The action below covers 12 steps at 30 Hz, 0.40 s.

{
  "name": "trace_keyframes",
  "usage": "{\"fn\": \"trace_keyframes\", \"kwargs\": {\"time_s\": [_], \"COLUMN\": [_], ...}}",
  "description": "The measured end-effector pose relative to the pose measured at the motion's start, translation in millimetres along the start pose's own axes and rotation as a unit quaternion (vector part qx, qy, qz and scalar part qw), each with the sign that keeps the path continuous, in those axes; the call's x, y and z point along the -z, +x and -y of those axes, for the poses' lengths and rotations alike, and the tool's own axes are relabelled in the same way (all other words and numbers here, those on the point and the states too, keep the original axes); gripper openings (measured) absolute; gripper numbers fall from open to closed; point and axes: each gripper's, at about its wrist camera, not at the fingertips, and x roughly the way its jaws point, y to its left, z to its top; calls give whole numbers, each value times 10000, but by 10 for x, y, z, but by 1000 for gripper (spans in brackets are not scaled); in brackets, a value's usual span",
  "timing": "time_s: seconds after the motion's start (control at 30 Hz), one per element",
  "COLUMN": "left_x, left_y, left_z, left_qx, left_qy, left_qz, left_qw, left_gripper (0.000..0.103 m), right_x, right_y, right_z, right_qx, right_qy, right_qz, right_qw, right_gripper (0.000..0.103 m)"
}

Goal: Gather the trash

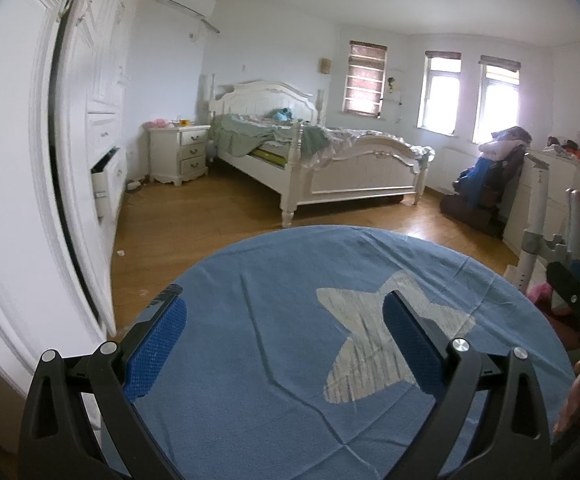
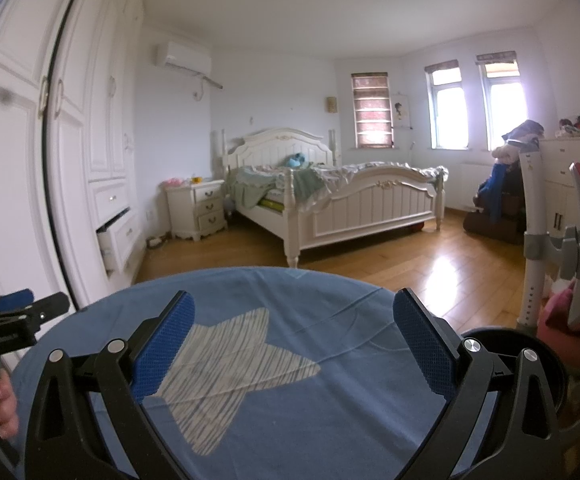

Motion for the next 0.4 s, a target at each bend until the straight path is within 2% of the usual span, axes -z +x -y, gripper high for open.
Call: {"fn": "trace_keyframes", "kwargs": {"time_s": [0.4], "left_x": [-34], "left_y": [35], "left_z": [-22], "left_qx": [-36], "left_qy": [5], "left_qz": [-80], "left_qw": [10000], "left_gripper": [98], "right_x": [4], "right_y": [7], "right_z": [44], "right_qx": [-5], "right_qy": [-19], "right_qz": [-21], "right_qw": [10000], "right_gripper": [98]}}
